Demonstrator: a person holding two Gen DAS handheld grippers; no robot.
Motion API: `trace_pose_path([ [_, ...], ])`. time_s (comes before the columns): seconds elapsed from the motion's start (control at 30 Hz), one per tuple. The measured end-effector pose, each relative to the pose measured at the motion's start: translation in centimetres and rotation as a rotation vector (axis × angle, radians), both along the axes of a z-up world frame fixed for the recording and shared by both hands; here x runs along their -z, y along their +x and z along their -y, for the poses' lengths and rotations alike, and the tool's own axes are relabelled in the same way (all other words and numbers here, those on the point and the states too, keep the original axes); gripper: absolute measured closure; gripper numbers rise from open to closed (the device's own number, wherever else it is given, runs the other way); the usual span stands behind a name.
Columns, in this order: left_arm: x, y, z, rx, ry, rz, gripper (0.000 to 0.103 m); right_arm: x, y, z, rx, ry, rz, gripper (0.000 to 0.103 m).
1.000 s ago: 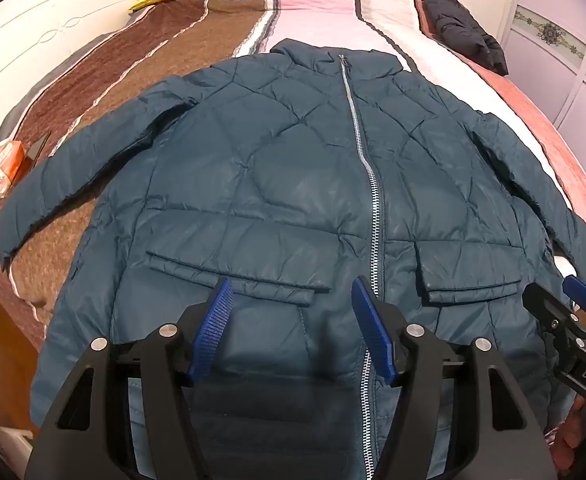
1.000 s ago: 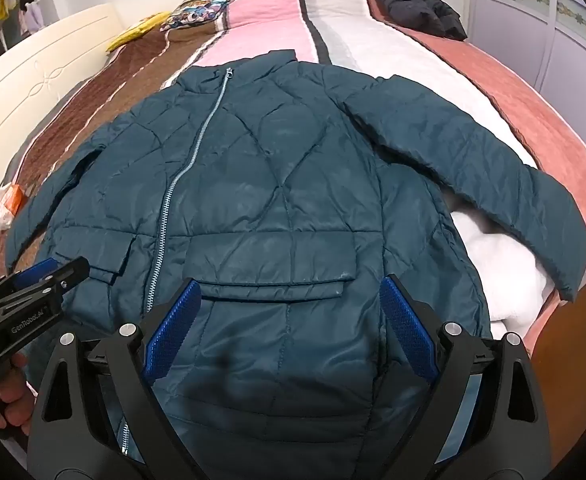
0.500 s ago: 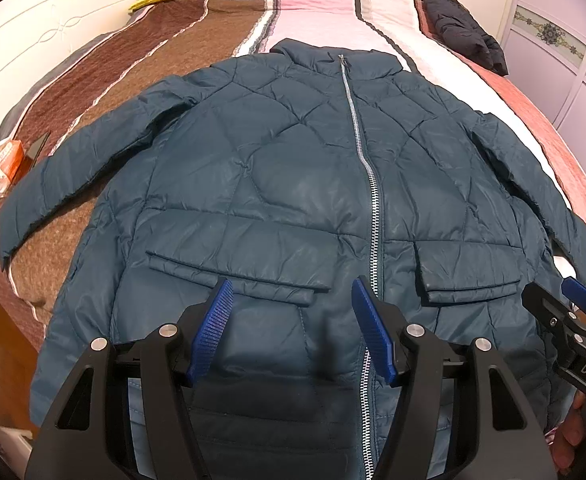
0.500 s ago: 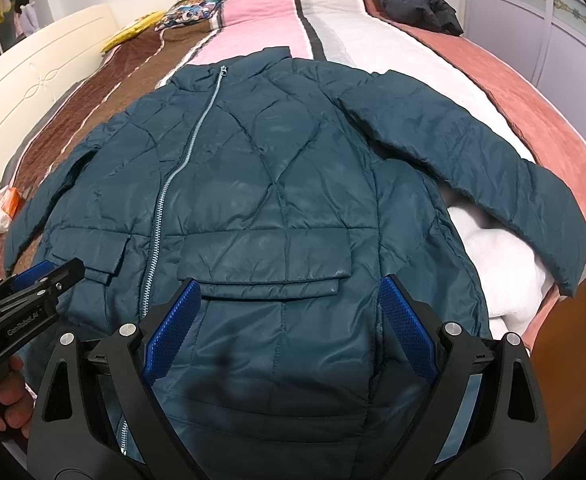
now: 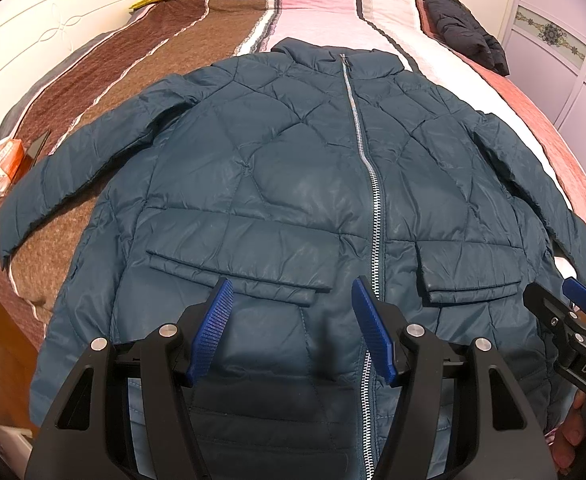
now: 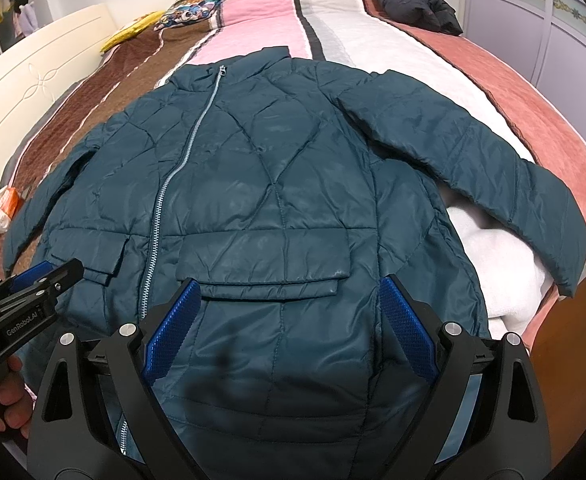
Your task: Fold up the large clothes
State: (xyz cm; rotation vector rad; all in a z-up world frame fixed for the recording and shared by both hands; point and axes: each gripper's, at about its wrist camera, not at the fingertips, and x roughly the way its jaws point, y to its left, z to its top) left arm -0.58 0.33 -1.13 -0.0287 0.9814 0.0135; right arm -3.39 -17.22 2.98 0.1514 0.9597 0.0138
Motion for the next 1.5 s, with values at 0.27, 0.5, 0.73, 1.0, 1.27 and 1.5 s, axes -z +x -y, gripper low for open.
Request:
trace_pose_path([
  [0.27,-0.3,0.2,-0.1,0.000,-0.004,-0.003,0.042,0.0,0.0,0.0,-0.001,0.000,-0.001,0.012],
  [0.5,-0.6,0.5,0.0,0.000,-0.005,-0.005,0.042,0.1,0.0,0.1,0.001,0.001,-0.003,0.012],
  [0.73,-0.6,0.6,0.0,0.001,-0.005,-0.006,0.042,0.1,0.0,0.2,0.001,0.001,-0.003,0.012],
  [1.0,-0.6,0.6,0.0,0.000,-0.005,-0.007,0.042,0.1,0.1,0.2,0.001,0.001,-0.003,0.012],
  [1.27,-0.6,0.6,0.0,0.000,-0.006,-0.007,0.042,0.1,0.0,0.9,0.029,0.008,0.004,0.012],
  [1.5,-0.6,0.6,0.0,0.002,-0.005,-0.007,0.040,0.4,0.0,2.0,0.063,0.026,-0.013,0.012],
])
